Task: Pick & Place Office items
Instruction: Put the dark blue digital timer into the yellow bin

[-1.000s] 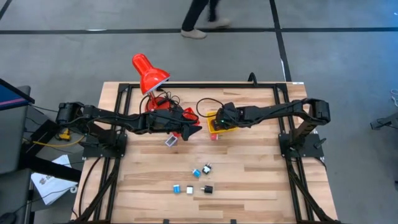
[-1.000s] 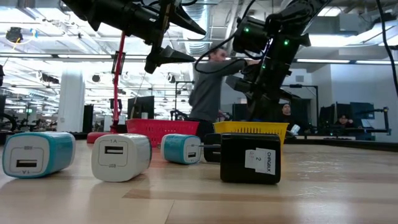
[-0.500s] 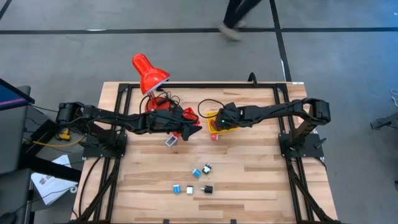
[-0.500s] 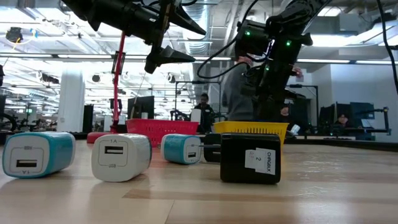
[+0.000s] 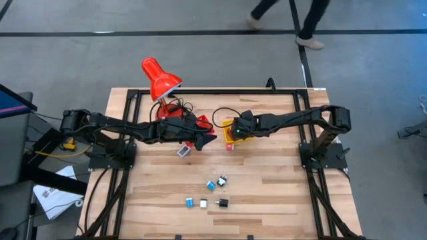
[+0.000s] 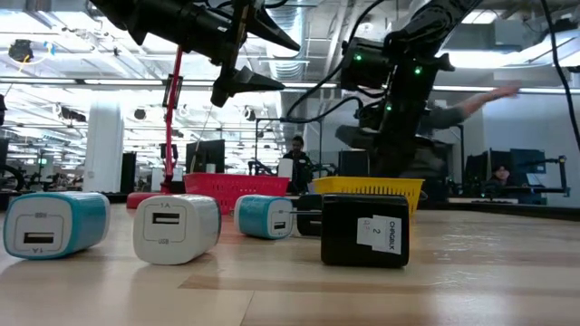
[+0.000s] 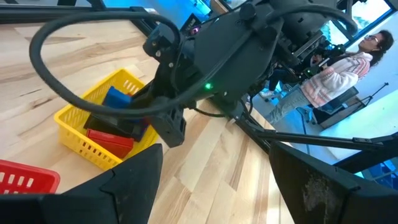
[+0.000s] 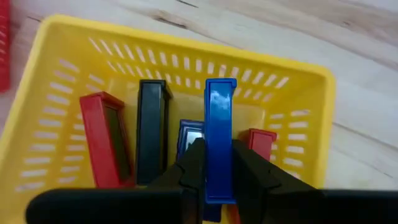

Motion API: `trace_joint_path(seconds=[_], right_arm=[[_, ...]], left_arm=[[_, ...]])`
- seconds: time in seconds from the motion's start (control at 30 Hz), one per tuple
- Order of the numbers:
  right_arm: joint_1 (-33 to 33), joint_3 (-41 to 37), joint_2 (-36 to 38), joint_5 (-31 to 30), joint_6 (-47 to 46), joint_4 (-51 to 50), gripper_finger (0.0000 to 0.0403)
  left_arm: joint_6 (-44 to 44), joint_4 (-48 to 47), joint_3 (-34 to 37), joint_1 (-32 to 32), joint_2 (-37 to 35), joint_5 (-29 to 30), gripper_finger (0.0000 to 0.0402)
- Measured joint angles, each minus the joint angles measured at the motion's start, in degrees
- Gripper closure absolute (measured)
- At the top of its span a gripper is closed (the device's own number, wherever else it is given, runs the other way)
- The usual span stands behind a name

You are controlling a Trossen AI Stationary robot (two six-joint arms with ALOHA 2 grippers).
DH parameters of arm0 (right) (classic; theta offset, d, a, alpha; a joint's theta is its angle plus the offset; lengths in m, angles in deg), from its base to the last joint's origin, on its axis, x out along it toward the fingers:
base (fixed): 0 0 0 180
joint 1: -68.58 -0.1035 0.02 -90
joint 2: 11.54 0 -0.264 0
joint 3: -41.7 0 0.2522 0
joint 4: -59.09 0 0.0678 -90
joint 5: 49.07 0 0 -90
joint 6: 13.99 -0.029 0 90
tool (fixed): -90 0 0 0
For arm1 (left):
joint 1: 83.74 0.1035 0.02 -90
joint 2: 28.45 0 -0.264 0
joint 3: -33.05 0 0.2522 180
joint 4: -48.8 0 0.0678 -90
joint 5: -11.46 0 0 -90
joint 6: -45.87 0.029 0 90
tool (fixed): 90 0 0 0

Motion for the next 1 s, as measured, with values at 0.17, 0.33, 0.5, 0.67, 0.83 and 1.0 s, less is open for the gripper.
trace_joint_path(seconds=[0.17,0.33,0.5,0.67,0.83,1.0], right_arm=[[-0.99,0.35,-1.83,-1.87,0.51,0.65,0.0353],[-2.0,0.39,-1.48,-3.85,0.89,0.33,0.0353],[-1.16,0.34,-1.29,-2.28,0.88,0.8,0.0348],[-0.36,0.35,-1.25,1.76,0.88,1.37,0.0333],[-0.31,-0.03,-1.68,4.06,0.91,0.55,0.0308],[-0.33,0.12,-1.43,4.77,0.91,0.87,0.0253]], left_arm=[[0.0,0.02,0.02,0.0,0.0,-0.02,0.0111],[0.01,-0.11,0.02,0.0,0.0,0.0,0.0111],[0.0,-0.09,0.02,0.35,0.0,0.0,0.0111],[0.01,-0.09,0.02,0.39,0.0,-0.01,0.0111],[0.01,-0.09,0.02,0.42,0.0,0.0,0.0111],[0.03,-0.09,0.02,0.42,0.0,0.0,0.0111]])
